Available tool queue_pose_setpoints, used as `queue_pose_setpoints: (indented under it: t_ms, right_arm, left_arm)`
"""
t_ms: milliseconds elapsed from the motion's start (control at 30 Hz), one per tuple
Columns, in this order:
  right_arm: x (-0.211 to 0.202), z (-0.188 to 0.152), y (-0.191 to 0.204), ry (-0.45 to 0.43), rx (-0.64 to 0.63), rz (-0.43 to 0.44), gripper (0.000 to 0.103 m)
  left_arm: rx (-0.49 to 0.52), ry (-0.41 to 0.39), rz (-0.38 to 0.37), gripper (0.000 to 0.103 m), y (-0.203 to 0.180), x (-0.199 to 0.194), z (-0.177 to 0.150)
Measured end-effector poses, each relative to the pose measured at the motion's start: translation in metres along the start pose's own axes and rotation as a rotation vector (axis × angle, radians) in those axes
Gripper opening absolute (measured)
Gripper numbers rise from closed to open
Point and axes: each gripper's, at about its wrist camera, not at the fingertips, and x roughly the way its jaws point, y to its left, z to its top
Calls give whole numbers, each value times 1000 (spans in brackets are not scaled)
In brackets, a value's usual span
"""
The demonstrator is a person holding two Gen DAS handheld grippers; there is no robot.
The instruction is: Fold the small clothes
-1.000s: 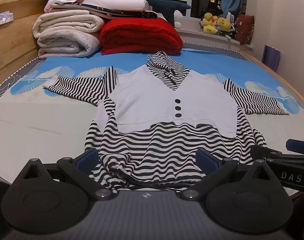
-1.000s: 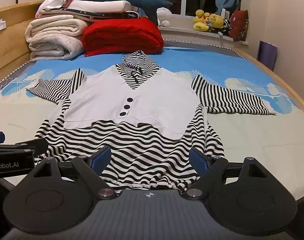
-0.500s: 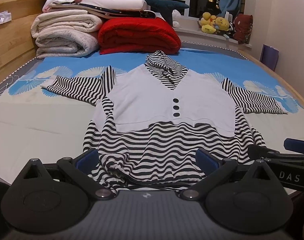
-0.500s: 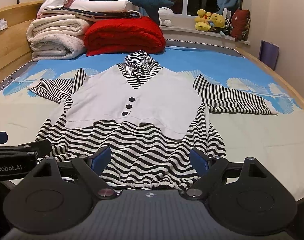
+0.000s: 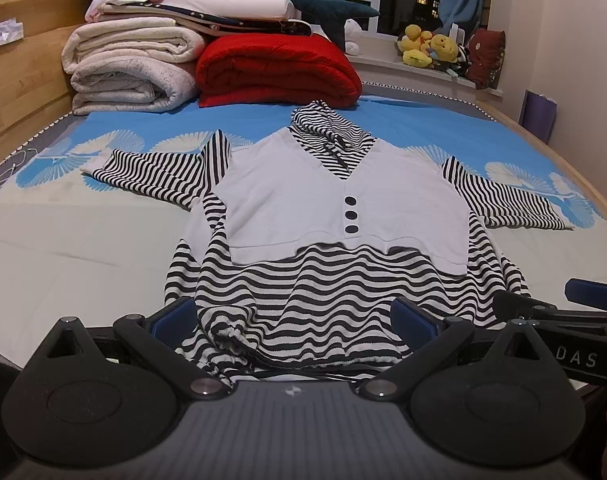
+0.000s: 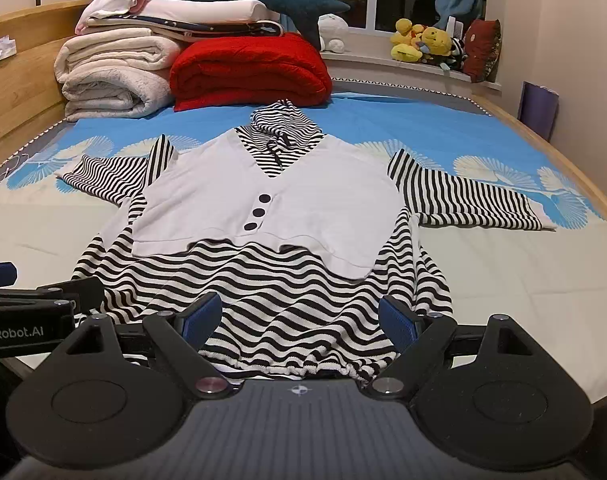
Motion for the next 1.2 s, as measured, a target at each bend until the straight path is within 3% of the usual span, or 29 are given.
queue_pose_setpoints:
  t_ms: [1200]
  right_arm:
    - [0, -1, 0, 2, 3, 0, 86]
  left_arm:
    - [-4, 4, -1, 103, -3, -1, -1]
